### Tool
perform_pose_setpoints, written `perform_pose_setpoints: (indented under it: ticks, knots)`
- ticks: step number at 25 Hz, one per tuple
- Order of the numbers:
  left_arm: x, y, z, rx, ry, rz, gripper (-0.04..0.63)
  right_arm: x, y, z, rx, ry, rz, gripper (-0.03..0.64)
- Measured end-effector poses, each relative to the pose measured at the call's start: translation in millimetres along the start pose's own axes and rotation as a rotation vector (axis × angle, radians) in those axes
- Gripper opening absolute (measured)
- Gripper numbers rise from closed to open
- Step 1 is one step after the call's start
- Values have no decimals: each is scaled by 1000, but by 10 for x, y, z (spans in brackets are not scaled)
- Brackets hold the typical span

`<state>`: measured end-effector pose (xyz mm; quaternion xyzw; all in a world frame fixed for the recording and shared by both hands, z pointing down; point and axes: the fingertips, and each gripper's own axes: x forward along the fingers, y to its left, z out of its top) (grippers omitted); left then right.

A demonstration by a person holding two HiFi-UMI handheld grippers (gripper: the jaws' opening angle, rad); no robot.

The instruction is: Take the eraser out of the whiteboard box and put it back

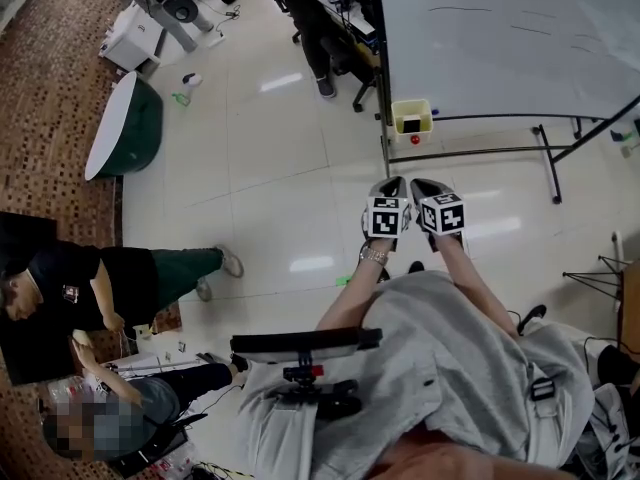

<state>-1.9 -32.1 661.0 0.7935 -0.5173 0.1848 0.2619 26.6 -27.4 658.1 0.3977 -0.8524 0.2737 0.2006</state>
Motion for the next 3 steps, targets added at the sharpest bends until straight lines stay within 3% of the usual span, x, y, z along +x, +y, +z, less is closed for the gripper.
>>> perform_pose_setpoints:
  ticks: [3]
  knots:
    - [-48, 58, -26, -1, 5, 2, 3, 23, 87, -11, -1, 1, 9, 5]
